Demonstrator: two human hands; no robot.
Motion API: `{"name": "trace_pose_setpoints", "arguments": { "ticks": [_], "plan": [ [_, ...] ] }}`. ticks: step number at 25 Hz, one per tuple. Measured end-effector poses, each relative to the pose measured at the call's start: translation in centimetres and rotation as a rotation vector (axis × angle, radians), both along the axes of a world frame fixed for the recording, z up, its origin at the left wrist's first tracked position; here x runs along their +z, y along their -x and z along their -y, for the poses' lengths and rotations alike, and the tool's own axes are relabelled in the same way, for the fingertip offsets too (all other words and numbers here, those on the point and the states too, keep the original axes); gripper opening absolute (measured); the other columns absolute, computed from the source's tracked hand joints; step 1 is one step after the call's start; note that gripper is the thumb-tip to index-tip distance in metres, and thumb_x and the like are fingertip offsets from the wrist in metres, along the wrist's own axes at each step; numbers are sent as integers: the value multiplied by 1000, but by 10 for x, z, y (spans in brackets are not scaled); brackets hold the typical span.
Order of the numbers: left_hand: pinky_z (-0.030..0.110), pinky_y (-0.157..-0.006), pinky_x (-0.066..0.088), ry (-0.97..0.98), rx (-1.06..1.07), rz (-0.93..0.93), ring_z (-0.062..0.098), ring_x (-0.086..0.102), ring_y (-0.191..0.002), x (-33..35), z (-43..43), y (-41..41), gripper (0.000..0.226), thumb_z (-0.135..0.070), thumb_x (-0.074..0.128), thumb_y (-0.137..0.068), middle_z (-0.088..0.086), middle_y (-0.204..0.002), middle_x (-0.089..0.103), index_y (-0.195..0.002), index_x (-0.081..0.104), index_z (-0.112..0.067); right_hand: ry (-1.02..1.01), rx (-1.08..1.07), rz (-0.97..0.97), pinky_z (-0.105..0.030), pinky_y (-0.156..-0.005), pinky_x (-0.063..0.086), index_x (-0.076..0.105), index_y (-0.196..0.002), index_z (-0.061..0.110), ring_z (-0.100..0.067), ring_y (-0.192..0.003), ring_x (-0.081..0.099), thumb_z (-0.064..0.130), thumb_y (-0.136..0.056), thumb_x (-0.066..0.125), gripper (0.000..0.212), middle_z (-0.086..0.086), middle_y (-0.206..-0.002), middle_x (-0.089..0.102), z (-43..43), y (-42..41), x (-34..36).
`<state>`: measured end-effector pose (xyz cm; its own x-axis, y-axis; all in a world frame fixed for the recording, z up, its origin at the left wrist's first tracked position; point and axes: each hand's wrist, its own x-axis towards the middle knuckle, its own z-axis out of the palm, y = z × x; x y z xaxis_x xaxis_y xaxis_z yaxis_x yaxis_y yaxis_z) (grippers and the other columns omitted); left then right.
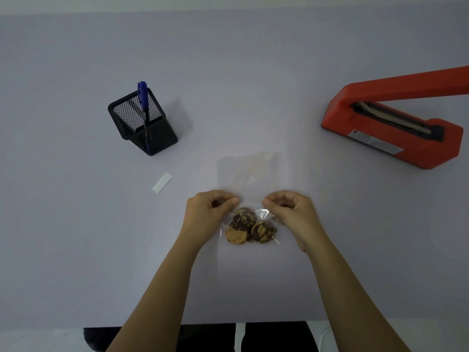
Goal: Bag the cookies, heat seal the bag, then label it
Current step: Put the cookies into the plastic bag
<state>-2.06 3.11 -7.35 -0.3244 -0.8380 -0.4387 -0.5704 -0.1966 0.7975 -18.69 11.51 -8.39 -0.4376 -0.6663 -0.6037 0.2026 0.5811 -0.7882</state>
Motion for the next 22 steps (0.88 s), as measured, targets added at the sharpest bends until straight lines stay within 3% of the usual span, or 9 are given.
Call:
{"name": "trace_pose_setpoints", "arguments": {
  "ticks": [4, 7, 9, 12, 14, 15, 17, 19, 22],
  "plan": [
    [15, -60, 45, 112, 41, 132, 12, 59, -66, -1, -6, 6, 13, -22, 65, -83, -2, -70, 66, -72, 69, -16, -38, 91, -349, -16, -67, 49, 71, -74, 22, -4, -71, 64, 23, -77, 73, 3, 8, -72, 69, 1, -3, 6],
    [5, -59, 35, 226, 22, 255, 11, 49, -71, -4, -7, 12, 12, -17, 62, -84, 2, -81, 57, -78, 69, -9, -73, 130, -472, -18, -68, 49, 70, -75, 21, -1, -70, 62, 24, -76, 71, 3, 12, -71, 68, 3, -7, 6],
    [7, -58, 32, 227, 22, 309, 11, 46, -73, -7, -7, 16, 14, -18, 63, -84, 4, -90, 52, -81, 68, -6, -89, 146, -555, -20, -66, 49, 69, -76, 20, -4, -69, 61, 22, -76, 70, 2, 11, -71, 66, 4, -10, 4],
    [17, -68, 35, 193, 79, 312, 17, 48, -81, -6, -8, 21, 17, -16, 66, -81, 3, -100, 46, -94, 58, -9, -89, 174, -702, -24, -68, 40, 58, -102, 15, -12, -81, 51, 16, -73, 70, 31, 4, -90, 56, 8, -17, 2],
    [23, -71, 35, 185, 119, 299, 16, 44, -87, -3, -6, 24, 33, -11, 68, -78, 0, -102, 39, -99, 43, -16, -69, 210, -757, -23, -73, 32, 48, -113, 13, -14, -90, 41, 11, -71, 71, 48, 2, -96, 45, 12, -15, 2],
    [23, -72, 34, 219, 91, 314, 16, 42, -89, -2, -6, 25, 34, -7, 67, -78, -1, -101, 37, -99, 42, -16, -41, 252, -788, -24, -73, 33, 50, -110, 12, -16, -90, 41, 8, -70, 70, 45, 2, -95, 45, 14, -14, 2],
    [24, -70, 33, 329, -50, 351, 20, 45, -90, -3, -6, 30, 22, 1, 60, -80, 4, -97, 45, -98, 53, -10, 7, 347, -806, -30, -71, 42, 61, -95, 15, -19, -84, 49, 4, -72, 66, 26, 2, -85, 56, 17, -12, 1],
    [27, -66, 37, 379, -175, 369, 28, 54, -87, -4, -3, 33, 18, 5, 53, -81, 11, -92, 59, -91, 65, -4, -6, 387, -758, -25, -71, 49, 70, -85, 17, -12, -75, 57, 4, -74, 64, 18, 2, -79, 67, 19, -12, 1],
    [30, -70, 48, 267, -212, 382, 24, 59, -82, 0, 4, 35, 15, -8, 55, -82, 9, -92, 65, -89, 68, -6, -61, 387, -687, -16, -68, 47, 74, -85, 19, -5, -67, 58, 11, -75, 67, 15, 2, -79, 72, 22, -9, 3]
  ]
}}
